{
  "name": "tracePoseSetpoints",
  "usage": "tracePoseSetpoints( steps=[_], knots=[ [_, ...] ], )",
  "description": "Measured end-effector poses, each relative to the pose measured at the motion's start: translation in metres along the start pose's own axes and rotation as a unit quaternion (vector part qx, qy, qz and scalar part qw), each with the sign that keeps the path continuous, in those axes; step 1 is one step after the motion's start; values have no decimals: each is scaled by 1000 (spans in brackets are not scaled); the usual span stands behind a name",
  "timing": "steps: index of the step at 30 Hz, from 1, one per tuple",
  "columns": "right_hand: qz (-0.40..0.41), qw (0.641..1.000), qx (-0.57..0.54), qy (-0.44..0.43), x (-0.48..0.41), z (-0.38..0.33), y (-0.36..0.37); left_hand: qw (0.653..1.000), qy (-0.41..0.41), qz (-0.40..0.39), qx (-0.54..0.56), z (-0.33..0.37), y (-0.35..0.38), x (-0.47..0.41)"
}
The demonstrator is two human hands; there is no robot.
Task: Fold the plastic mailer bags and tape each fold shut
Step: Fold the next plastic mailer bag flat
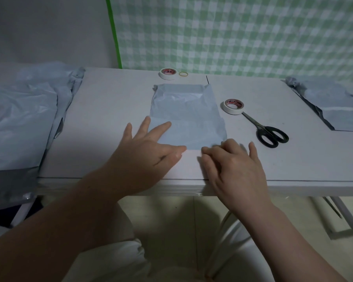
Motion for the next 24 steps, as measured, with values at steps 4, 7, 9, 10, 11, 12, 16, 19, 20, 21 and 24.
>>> tracePoseSetpoints(
  steps=[4,7,9,10,11,12,16,19,20,21,24],
  knots=[
    [2,1000,-2,13,0,9,-2,999,-13,30,28,-10,-3,8],
    [1,1000,2,19,-1,13,-3,998,-23,54,37,-17,-7,15],
    [7,1000,7,19,0,13,-4,996,-26,71,40,-21,-9,21],
    [11,1000,9,18,0,13,-4,996,-28,80,41,-24,-11,25],
    [15,1000,12,17,1,13,-4,995,-30,86,43,-27,-12,28],
    [19,1000,13,15,2,13,-4,995,-32,88,45,-30,-14,32],
    [21,1000,14,18,0,16,-6,995,-44,80,45,-36,-17,43],
    [42,998,46,14,-7,17,-7,997,-25,76,1,-31,-21,41],
    [49,997,66,-2,-11,15,-7,996,5,73,-45,-27,-23,38],
    [52,994,87,-27,-15,12,-7,992,39,74,-98,-22,-25,32],
    [-32,984,136,-115,-26,-7,-4,976,111,78,-170,-9,-33,11]
  ],
)
Point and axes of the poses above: each hand's wrist, its own x-axis away from the middle knuckle, its own y-axis out of the palm, z = x × y, the point moved 7 cm from there along -x, towards the middle knuckle, and after that the axes turned 15 degrees about y, right-handed, at the moved point
